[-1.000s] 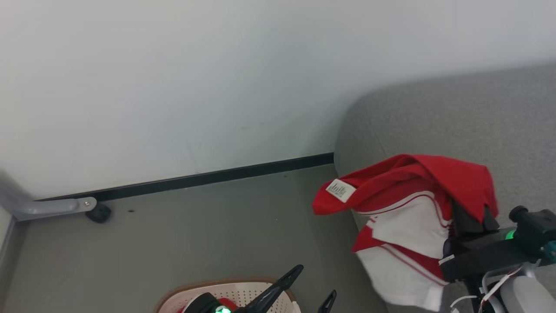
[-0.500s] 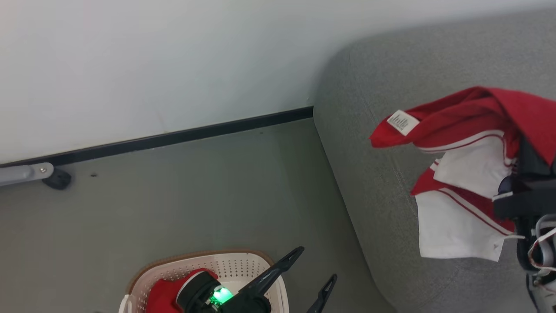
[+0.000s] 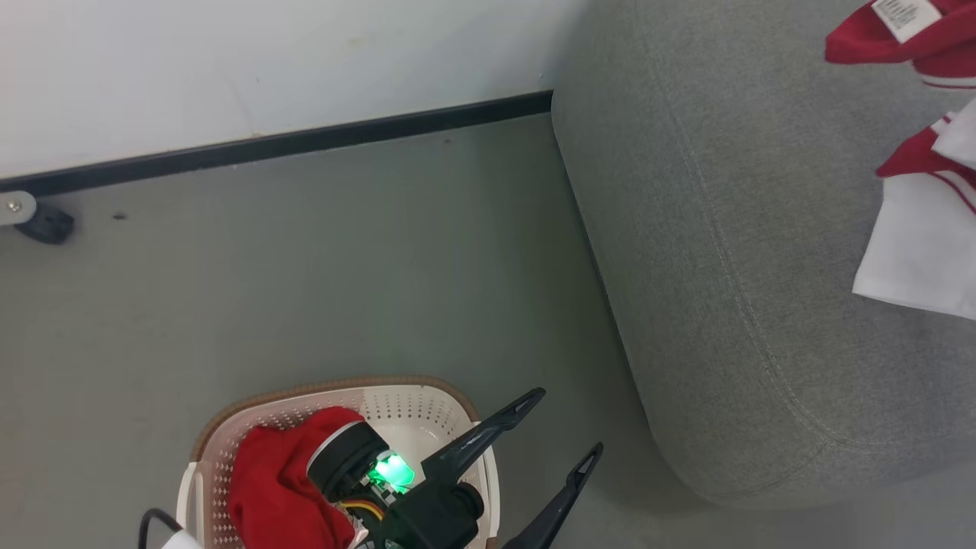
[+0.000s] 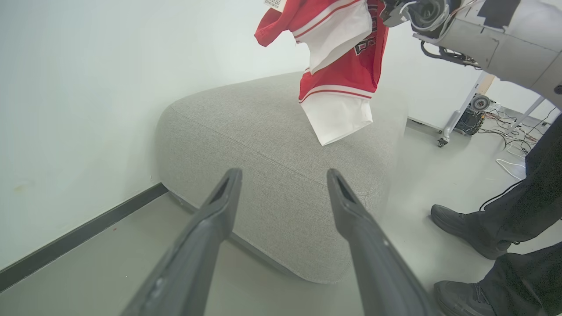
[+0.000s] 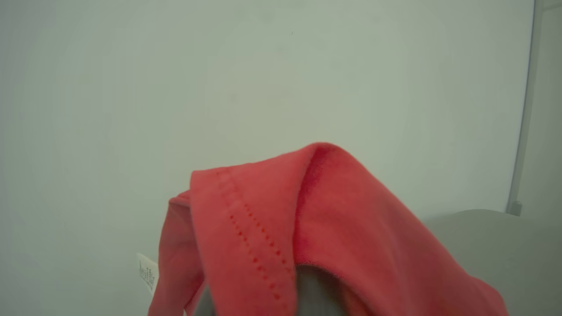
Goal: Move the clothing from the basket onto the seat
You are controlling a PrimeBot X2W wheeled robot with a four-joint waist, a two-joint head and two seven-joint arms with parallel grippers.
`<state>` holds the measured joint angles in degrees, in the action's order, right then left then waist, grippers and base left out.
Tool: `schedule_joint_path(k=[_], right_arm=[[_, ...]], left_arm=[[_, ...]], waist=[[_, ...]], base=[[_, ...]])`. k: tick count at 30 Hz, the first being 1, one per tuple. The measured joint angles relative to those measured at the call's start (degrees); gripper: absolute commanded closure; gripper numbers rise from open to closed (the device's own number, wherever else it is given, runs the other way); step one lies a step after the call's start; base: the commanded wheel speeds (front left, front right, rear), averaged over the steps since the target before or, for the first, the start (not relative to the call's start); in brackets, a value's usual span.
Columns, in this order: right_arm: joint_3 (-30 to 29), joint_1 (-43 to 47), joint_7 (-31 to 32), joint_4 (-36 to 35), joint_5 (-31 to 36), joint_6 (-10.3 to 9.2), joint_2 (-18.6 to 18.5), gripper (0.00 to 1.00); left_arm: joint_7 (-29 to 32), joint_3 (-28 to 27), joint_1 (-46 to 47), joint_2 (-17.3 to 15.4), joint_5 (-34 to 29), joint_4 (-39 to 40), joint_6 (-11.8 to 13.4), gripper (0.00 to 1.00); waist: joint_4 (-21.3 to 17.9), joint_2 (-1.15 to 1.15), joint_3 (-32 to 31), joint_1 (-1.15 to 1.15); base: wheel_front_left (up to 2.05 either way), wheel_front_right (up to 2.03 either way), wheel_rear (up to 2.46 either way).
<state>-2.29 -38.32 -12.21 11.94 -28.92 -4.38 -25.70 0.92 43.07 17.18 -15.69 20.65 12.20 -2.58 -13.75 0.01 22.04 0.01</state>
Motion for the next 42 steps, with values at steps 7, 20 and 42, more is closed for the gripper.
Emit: schedule_joint_path(k=[7, 20, 42], right_arm=[[-3.13, -4.92, -0.32, 3.37, -0.35, -0.64, -2.52, 1.0], [-6.45, -9.44, -0.56, 11.45, -1.99, -1.24, -3.75, 1.0], [-6.62, -14.04, -1.51, 27.92, -3.5, 0.33, -2.6, 0.0]], left_arm=[[0.67, 0.11, 1.93, -0.59, -0.22, 0.94, -1.01, 0.0], [1.52, 0.18, 5.91, -1.04, -0.67, 1.72, -2.05, 0.0], [-0.73, 0.6, 7.35, -0.65, -0.46, -2.68, -3.01, 0.0]], waist=[[0.45, 0.0, 4.64, 0.0], [2.73, 0.0, 12.86, 0.0], [4.86, -0.01, 14.59, -0.01]], base=[[0.0, 0.0, 0.0], [0.0, 0.0, 0.0], [0.0, 0.0, 0.0]])
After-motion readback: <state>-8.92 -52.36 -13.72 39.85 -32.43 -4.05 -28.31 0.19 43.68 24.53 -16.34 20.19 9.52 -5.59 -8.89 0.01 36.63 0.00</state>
